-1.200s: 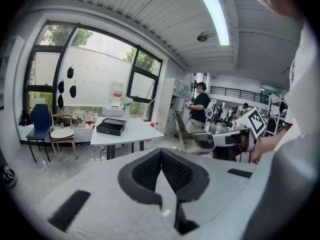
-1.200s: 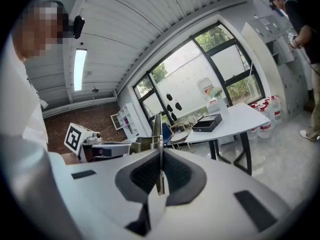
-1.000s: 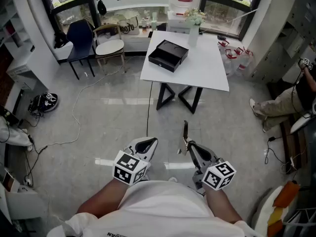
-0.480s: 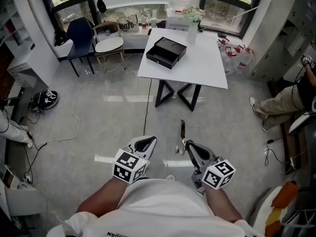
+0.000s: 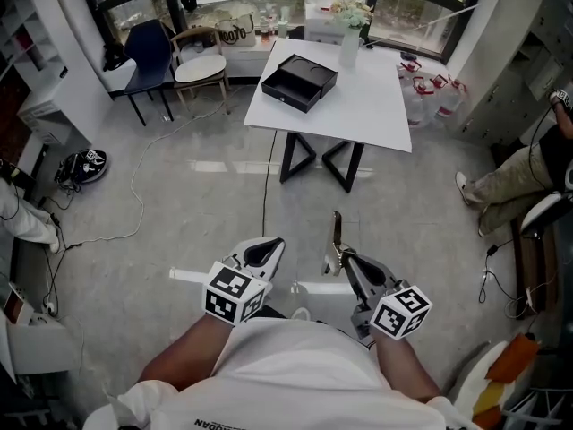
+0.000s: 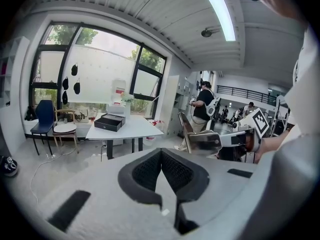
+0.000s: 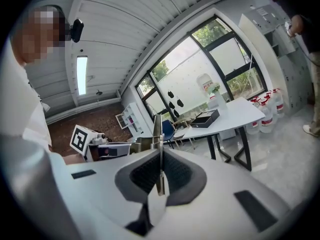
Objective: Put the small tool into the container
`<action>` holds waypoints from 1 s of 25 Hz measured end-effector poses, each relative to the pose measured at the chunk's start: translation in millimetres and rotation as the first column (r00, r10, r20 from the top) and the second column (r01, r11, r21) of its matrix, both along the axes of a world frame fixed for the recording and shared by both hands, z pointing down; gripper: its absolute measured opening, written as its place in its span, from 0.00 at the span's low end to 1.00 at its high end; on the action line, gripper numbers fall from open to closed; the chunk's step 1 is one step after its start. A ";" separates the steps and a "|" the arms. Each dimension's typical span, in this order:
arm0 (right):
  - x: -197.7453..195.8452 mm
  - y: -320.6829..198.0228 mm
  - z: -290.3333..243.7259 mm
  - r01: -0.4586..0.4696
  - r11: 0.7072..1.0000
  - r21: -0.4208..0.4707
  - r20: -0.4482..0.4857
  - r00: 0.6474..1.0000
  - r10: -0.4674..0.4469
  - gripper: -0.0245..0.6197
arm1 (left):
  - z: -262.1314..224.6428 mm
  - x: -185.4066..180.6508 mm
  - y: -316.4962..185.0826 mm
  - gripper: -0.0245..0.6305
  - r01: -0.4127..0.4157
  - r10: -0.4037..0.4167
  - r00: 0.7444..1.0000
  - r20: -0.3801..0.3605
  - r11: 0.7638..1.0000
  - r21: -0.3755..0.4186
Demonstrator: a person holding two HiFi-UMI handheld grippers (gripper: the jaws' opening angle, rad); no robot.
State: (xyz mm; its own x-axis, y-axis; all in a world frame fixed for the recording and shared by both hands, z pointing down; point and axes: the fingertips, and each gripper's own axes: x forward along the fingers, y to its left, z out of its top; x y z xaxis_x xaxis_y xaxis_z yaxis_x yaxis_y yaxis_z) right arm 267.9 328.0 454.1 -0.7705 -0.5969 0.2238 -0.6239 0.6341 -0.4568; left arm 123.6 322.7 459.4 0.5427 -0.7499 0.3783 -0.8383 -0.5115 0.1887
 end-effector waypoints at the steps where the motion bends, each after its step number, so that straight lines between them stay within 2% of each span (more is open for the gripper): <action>1: 4.5 -0.2 2.1 0.000 1.000 -0.005 -0.001 1.000 0.000 0.05 | 1.0 4.4 0.2 0.05 0.002 -0.002 1.000 0.001 1.000 -0.001; 11: 28.3 -3.7 9.0 -0.011 1.000 -0.023 0.017 1.000 0.011 0.05 | 5.2 30.9 -0.1 0.05 -0.006 0.006 1.000 0.017 1.000 -0.015; 20: 23.6 -21.6 24.1 0.000 0.998 -0.059 0.012 1.000 0.000 0.05 | 21.8 22.2 -13.8 0.05 0.023 -0.022 1.000 0.014 0.999 -0.049; 25: 13.2 -48.7 24.5 0.003 0.998 -0.064 0.015 1.000 -0.002 0.05 | 22.2 12.8 -38.4 0.05 0.028 -0.028 1.000 0.012 0.999 -0.046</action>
State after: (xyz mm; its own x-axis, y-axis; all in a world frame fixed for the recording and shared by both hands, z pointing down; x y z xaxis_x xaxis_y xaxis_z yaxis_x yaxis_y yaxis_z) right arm 281.0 279.3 478.5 -0.7754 -0.5798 0.2502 -0.6154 0.6050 -0.5053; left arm 136.4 284.3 481.7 0.5171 -0.7463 0.4190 -0.8545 -0.4786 0.2021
